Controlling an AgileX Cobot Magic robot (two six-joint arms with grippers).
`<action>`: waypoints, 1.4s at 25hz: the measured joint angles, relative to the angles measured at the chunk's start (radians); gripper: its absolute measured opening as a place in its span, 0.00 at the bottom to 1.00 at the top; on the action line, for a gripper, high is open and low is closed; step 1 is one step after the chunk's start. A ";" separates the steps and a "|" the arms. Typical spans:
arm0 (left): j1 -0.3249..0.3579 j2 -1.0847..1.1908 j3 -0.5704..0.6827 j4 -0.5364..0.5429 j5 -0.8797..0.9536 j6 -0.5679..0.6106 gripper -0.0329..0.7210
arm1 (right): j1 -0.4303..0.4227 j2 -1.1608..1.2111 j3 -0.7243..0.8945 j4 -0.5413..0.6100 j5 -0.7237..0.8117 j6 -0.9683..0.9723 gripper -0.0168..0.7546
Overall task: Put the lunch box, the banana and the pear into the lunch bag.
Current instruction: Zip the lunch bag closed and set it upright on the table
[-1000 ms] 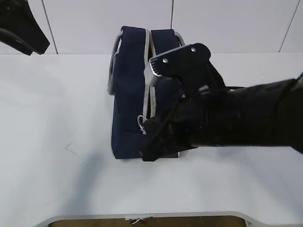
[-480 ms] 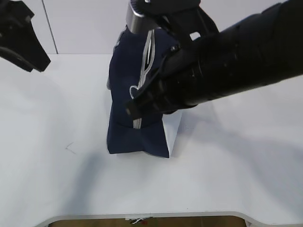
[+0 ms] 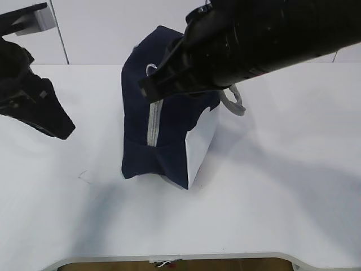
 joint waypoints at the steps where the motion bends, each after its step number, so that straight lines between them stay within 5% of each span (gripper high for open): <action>1: 0.000 0.000 0.017 -0.029 -0.021 0.036 0.37 | 0.000 0.000 -0.005 -0.012 0.000 0.000 0.04; 6: 0.000 0.000 0.076 -0.151 -0.112 0.240 0.39 | 0.000 0.000 -0.011 -0.046 0.000 0.000 0.04; 11: 0.000 0.000 0.087 -0.242 -0.160 0.362 0.51 | 0.000 0.000 -0.011 -0.051 -0.004 0.031 0.04; 29: 0.000 0.094 0.087 -0.478 -0.245 0.633 0.56 | 0.000 0.000 -0.051 0.049 -0.027 0.079 0.04; 32: 0.000 0.115 0.087 -0.496 -0.241 0.641 0.45 | 0.000 0.000 -0.051 0.049 -0.027 0.079 0.04; 35: 0.000 0.115 0.087 -0.498 -0.228 0.644 0.16 | 0.000 0.000 -0.051 0.044 -0.025 0.080 0.04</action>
